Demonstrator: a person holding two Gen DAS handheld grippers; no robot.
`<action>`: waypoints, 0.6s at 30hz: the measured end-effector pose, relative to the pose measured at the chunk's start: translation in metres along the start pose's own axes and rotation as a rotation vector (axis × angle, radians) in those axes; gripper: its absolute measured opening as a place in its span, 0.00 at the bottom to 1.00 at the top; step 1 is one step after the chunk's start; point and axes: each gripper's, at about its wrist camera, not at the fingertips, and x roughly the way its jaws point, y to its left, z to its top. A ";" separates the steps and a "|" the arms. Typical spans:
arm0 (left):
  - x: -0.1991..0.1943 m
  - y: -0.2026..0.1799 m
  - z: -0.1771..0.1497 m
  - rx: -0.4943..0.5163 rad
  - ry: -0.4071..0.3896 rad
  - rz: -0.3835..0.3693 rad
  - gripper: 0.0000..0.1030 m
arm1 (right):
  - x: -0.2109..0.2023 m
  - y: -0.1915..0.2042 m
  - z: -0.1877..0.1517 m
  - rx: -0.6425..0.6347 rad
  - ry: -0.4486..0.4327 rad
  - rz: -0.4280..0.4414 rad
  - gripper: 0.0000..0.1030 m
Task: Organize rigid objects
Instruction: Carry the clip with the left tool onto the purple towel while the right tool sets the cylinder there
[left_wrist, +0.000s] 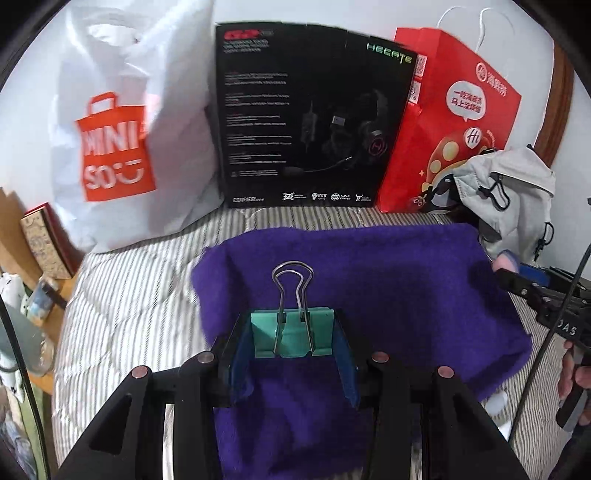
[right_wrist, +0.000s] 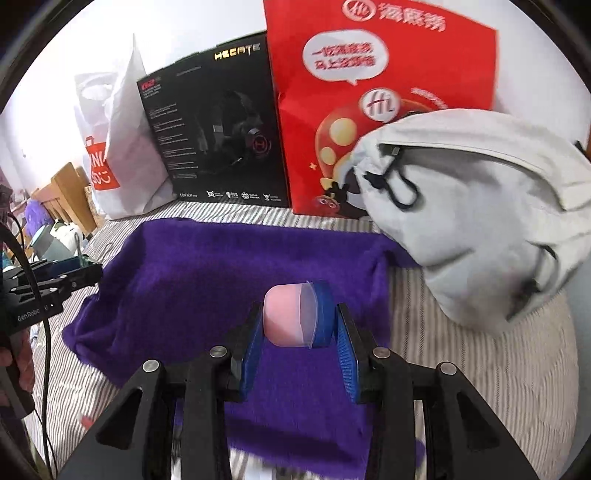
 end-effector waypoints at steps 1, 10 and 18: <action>0.008 -0.001 0.005 0.002 0.007 -0.006 0.38 | 0.007 0.002 0.003 -0.001 0.006 0.000 0.36; 0.061 -0.005 0.024 0.017 0.066 -0.017 0.38 | 0.074 -0.002 0.024 -0.003 0.104 -0.024 0.36; 0.084 -0.005 0.026 0.018 0.129 -0.032 0.38 | 0.100 0.000 0.024 -0.023 0.169 -0.046 0.36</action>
